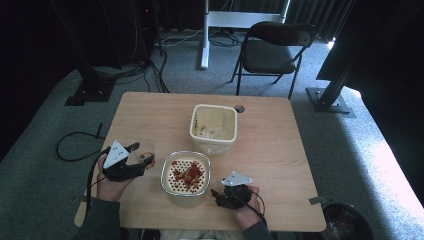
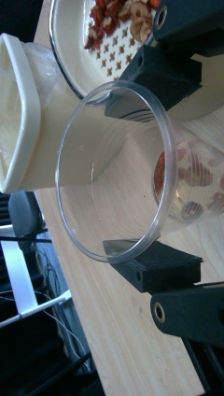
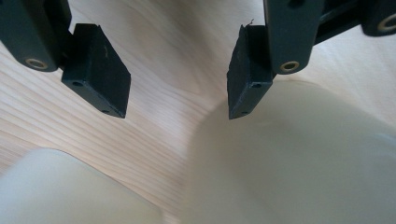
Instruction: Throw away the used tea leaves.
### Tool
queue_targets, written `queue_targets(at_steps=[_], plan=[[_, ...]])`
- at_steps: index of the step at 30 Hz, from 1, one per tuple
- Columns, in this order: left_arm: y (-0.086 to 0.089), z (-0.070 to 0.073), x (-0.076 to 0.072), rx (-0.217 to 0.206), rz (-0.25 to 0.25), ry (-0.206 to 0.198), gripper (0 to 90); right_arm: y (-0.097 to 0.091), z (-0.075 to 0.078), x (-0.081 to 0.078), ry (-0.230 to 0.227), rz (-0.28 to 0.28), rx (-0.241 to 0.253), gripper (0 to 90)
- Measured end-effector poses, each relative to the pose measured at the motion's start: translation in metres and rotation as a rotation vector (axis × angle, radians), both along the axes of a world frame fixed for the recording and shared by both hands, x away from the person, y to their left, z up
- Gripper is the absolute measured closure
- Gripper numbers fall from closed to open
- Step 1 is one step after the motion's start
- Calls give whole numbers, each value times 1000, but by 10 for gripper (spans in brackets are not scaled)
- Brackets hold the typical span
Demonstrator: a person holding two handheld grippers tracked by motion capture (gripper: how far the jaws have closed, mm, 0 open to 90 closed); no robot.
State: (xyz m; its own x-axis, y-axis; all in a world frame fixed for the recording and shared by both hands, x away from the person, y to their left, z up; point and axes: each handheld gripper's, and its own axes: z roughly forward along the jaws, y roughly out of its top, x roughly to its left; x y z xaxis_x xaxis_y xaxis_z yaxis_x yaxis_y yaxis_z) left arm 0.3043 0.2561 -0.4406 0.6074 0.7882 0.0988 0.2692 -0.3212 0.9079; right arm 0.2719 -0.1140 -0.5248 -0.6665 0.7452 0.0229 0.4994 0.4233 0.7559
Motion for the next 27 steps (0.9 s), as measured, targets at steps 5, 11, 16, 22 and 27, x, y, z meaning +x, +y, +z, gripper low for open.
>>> queue_targets(at_steps=[5,11,16,22,27], plan=[[-9,8,-2,53,22,-27,315,-18,-2,6,-4,-61,-10,391],[-23,15,-6,98,39,-62,316,-36,0,13,-15,-122,-10,394],[-35,16,-12,147,44,-103,316,-52,-1,17,-17,-174,-12,397],[-47,16,-17,219,49,-148,316,-64,-2,20,-19,-217,-10,397],[-57,20,-21,286,47,-185,316,-67,-2,21,-20,-228,-18,394]])
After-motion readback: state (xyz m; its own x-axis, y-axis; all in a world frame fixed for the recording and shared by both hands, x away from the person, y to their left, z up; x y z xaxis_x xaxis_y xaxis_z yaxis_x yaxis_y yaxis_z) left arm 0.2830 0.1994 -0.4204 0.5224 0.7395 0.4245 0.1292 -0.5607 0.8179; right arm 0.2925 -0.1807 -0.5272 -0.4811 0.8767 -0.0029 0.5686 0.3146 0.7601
